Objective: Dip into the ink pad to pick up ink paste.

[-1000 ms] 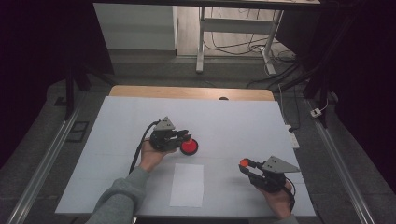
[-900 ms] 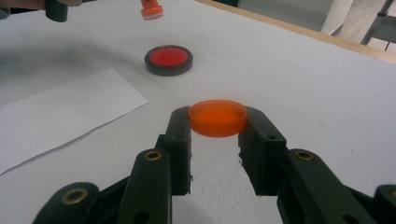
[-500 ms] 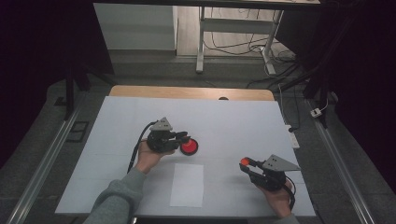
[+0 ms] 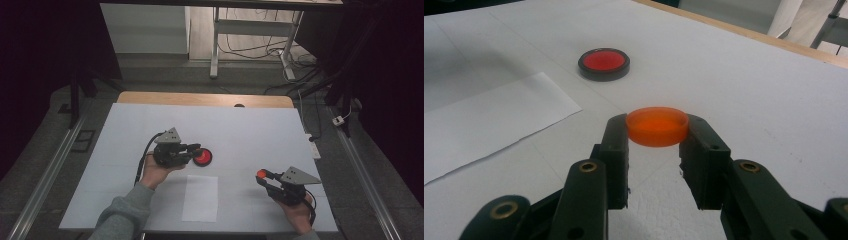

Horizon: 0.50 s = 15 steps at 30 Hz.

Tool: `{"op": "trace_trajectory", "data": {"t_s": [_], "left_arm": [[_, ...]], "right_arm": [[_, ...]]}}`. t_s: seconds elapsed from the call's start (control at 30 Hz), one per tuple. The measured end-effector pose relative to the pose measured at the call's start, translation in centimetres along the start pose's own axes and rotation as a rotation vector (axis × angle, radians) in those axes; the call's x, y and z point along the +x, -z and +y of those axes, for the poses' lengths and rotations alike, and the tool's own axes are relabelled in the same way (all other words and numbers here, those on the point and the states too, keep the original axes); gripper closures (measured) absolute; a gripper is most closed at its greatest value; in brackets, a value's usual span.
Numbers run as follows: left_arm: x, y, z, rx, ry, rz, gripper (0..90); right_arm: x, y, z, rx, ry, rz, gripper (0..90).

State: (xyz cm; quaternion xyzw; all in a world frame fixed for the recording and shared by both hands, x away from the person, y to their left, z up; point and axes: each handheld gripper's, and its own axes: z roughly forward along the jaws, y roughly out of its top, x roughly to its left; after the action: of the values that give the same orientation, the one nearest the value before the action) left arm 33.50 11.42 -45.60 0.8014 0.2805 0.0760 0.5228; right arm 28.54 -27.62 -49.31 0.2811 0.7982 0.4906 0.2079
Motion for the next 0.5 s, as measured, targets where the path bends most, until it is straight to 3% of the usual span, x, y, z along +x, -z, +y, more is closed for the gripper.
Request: {"op": "trace_trajectory", "data": {"t_s": [0.5], "left_arm": [[-0.34,1.03,-0.15,-0.007,-0.003,-0.049,73.1]], "right_arm": [[-0.09,-0.19,-0.08,0.004,-0.002,0.003,64.7]]}}
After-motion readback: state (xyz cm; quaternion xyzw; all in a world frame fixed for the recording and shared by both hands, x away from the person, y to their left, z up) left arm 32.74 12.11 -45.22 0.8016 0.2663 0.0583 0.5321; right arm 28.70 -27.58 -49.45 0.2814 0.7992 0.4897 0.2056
